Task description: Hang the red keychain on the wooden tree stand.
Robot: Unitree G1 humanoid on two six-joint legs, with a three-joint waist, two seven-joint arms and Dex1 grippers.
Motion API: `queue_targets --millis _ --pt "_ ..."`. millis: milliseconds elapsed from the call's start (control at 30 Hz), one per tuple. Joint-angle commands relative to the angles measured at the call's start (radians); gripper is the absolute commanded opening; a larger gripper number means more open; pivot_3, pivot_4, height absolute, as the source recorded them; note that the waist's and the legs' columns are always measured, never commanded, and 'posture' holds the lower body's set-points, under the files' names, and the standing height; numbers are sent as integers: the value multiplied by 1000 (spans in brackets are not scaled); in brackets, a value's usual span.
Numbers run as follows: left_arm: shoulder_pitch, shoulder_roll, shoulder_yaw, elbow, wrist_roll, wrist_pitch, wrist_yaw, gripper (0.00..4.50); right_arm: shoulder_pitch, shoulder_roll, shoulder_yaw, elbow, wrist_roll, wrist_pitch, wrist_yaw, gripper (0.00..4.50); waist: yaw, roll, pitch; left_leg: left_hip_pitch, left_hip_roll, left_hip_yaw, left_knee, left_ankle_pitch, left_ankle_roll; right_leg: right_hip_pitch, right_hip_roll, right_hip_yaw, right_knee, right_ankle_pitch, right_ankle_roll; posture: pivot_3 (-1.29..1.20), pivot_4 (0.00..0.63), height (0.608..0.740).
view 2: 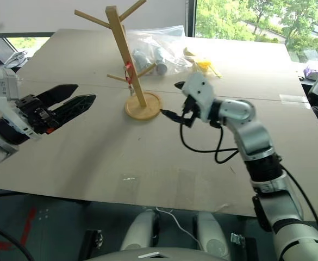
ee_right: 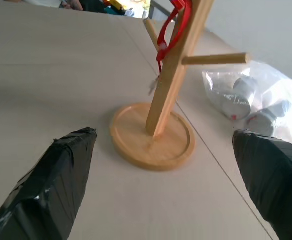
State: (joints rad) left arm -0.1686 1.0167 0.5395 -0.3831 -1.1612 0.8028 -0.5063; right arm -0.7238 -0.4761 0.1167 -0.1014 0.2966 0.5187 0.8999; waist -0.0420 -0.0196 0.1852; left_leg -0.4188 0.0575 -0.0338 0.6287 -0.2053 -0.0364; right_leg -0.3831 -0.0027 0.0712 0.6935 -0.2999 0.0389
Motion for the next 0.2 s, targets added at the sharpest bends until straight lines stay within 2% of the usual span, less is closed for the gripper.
queue_targets --millis 33,200 --pt "-23 72 6 69 75 -18 -141 4500 -58 -78 -72 -100 159 164 95 4454 -3 0 0 0 0 1 -1 0 0 -2 0 1 0 0 0 0 150 740" --pt "-83 137 -55 162 196 -66 -294 4500 -59 -149 -101 -139 257 277 128 4454 -2 0 1 -1 0 2 -6 0 0 -5 0 2 0 -1 -1 0 150 740"
